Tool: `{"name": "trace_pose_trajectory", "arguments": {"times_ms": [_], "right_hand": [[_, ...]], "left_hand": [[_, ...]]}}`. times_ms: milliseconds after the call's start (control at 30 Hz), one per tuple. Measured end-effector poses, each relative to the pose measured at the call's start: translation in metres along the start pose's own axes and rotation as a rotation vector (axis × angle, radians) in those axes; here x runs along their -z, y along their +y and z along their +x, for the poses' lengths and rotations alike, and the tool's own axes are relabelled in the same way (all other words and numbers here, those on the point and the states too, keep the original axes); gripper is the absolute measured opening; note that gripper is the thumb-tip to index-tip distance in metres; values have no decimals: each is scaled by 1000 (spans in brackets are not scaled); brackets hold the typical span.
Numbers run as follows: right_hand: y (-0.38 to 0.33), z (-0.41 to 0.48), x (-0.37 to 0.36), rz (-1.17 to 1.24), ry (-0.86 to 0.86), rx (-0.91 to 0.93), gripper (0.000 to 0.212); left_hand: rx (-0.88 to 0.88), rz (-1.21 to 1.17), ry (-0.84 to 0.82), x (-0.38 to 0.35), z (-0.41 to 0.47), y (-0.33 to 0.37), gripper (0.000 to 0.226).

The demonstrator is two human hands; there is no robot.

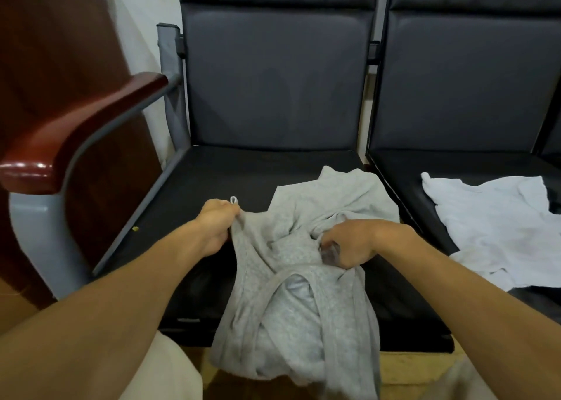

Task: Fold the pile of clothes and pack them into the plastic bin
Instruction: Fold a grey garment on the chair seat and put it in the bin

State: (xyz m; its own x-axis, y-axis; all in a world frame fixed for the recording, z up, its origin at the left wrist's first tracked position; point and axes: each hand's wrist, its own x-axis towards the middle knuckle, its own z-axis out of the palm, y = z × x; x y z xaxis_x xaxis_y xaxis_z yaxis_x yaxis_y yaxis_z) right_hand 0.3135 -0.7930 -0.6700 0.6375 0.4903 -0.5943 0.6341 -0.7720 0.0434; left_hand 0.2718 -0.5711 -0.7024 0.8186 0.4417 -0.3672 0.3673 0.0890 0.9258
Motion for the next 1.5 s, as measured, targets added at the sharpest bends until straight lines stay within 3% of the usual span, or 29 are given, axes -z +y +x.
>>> {"name": "trace_pose_trajectory", "arguments": {"times_ms": [100, 200, 433, 567, 700, 867, 933, 1000, 1067, 1100, 1200, 1267, 1400, 1500], "right_hand": [[0, 8, 2, 91, 32, 71, 45], [2, 21, -3, 150, 100, 102, 50], [14, 16, -10, 130, 131, 32, 39], [29, -3, -17, 84, 150, -53, 38], [36, -21, -23, 33, 161, -73, 41], [30, -26, -24, 64, 219, -31, 38], [29, -24, -20, 93, 309, 10, 36], [27, -21, -17, 164, 372, 75, 21], [25, -20, -13, 221, 333, 120, 11], [24, -20, -11, 215, 285, 125, 10], [26, -19, -4, 58, 150, 71, 11], [27, -16, -1, -14, 84, 50, 17], [32, -10, -7, 73, -11, 43, 43], [45, -6, -18, 226, 84, 120, 39]], "left_hand": [[0, -115, 200, 16, 10, 1, 12], [-12, -185, 389, 39, 18, -5, 28], [43, -462, 621, 74, 11, -3, 36], [3, -444, 540, 64, 3, -3, 27], [24, -361, 467, 48, -2, -2, 51], [-82, 418, 363, 51, -11, -10, 61], [-202, 692, 368, 56, -15, -12, 62], [-392, 878, 371, 62, -20, -13, 46], [-519, 885, 255, 68, -25, -11, 22], [-533, 875, 143, 72, -28, -11, 22], [-405, 897, -193, 81, -32, -13, 34], [-340, 921, -315, 87, -29, -16, 29], [-383, 997, -398, 97, -20, -21, 19], [-470, 1085, -308, 106, -7, -23, 14]]}}
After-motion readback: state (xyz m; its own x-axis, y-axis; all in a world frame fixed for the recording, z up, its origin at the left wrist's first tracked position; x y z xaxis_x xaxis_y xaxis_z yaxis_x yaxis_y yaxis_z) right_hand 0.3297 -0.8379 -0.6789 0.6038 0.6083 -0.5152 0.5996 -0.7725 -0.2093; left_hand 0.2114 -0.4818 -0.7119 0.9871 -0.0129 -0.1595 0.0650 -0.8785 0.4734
